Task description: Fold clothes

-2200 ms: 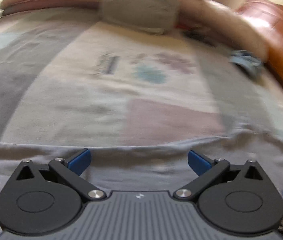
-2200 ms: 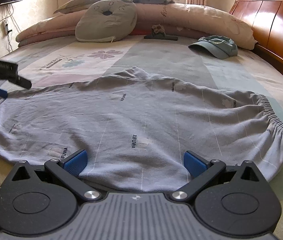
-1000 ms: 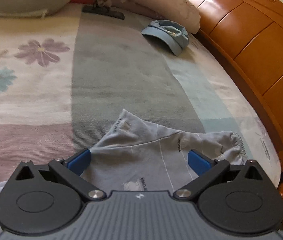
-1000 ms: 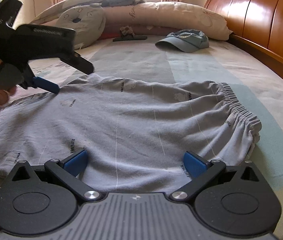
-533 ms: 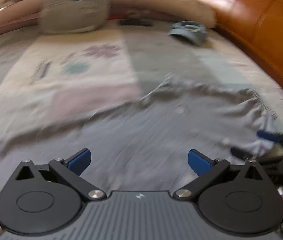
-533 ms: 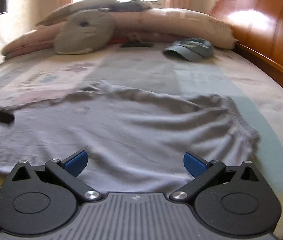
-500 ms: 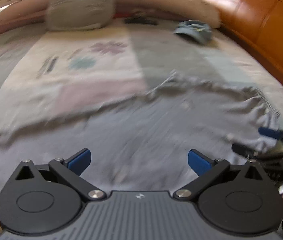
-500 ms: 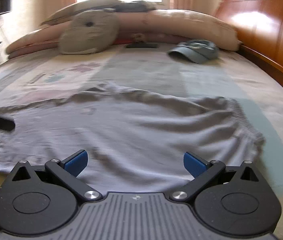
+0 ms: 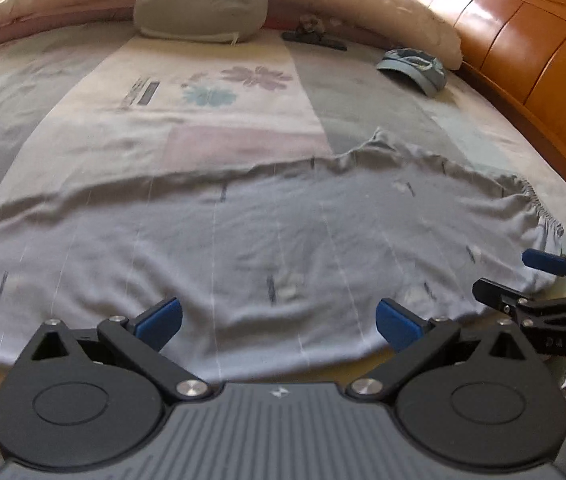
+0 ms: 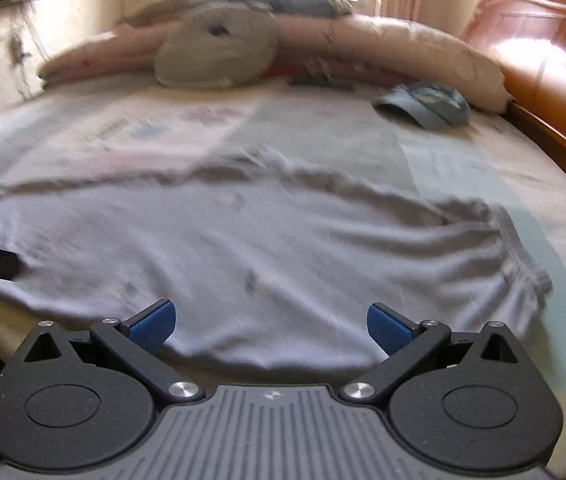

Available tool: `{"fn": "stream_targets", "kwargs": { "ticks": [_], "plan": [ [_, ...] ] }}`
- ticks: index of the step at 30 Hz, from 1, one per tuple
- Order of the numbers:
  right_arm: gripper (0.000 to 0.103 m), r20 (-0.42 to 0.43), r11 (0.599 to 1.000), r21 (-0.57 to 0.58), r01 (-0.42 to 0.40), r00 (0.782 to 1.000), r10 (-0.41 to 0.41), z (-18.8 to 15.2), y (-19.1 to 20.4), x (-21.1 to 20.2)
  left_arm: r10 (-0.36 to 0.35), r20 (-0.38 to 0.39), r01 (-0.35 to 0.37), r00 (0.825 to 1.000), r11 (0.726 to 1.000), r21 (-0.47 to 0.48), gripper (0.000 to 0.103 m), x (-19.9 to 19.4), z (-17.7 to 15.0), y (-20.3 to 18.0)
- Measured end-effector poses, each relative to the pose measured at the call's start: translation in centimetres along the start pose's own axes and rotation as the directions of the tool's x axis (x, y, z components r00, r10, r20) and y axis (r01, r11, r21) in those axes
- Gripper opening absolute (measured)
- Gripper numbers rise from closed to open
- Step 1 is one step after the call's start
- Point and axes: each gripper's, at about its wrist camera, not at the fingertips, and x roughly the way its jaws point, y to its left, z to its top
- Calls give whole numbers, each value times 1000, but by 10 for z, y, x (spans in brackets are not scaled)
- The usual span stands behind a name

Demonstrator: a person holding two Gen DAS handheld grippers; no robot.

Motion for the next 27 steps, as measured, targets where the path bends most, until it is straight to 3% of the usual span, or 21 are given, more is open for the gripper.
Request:
{"fn": "stream_targets", "kwargs": {
  "ticks": [5,8,11,16,21,27],
  "plan": [
    [103,-12,996,-86,-29,1000,28,5,19,11,-129,-24,129,991,992,2,102,14,-1,-9],
    [103,-62,996,-66,-52,997,48,-6,21,19,-150,-50,149,987,988,-23,102,16,-10,-7],
    [103,-26,997,-49,-59,998,58,-14,17,14,-143,-66,142,988,990,-18,102,6,-12,-7],
    [103,-18,997,-40,-72,997,71,-12,14,10,-59,-9,59,998,998,14,102,-5,-2,-1],
    [103,25,998,-25,-63,998,63,-1,11,4,-14,-20,13,1000,999,-45,102,1,2,20],
    [103,-39,999,-7,-53,998,53,-10,6,15,11,-50,-16,999,996,-87,102,1,-7,37]
  ]
}}
